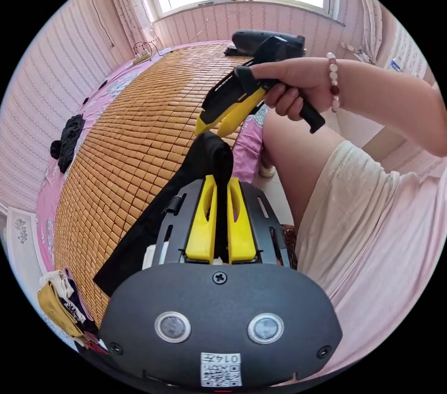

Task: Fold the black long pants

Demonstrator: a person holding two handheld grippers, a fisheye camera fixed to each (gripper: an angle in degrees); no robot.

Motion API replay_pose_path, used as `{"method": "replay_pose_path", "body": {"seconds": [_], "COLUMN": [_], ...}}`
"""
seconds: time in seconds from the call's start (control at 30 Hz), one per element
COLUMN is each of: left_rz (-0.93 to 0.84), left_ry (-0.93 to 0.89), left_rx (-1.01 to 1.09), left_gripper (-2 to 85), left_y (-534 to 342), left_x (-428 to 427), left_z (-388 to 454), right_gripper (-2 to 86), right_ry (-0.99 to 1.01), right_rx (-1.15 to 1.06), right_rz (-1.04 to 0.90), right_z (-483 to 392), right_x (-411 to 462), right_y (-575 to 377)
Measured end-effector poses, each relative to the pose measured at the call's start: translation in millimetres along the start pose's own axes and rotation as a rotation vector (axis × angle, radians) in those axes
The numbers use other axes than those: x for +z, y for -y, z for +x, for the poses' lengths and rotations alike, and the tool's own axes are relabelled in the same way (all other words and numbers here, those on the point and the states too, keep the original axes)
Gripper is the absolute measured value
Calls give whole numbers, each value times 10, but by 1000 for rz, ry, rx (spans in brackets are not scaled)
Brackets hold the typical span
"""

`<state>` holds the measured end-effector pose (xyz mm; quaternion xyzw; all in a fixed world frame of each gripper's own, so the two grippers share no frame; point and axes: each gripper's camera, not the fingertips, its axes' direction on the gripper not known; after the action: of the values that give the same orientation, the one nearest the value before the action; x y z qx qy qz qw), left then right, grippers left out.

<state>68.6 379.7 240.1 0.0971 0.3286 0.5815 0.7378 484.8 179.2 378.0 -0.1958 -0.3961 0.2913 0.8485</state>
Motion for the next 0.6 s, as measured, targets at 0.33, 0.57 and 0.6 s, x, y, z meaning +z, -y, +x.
{"method": "replay_pose_path", "body": {"seconds": [0.33, 0.57, 0.6], "left_rz": [200, 378, 374], "left_ry": [-88, -206, -220], "left_rx": [-89, -295, -314], "left_gripper": [21, 33, 36], "left_y": [178, -79, -178], "left_x": [-299, -599, -633], "left_z": [-387, -1126, -1192], "right_gripper": [18, 24, 28], "right_ry": [385, 286, 269], "right_rx": [-34, -292, -354], "right_rz": [170, 98, 37], "right_z": [326, -480, -696], "right_x": [-730, -760, -517], "right_y": [-130, -48, -43]}}
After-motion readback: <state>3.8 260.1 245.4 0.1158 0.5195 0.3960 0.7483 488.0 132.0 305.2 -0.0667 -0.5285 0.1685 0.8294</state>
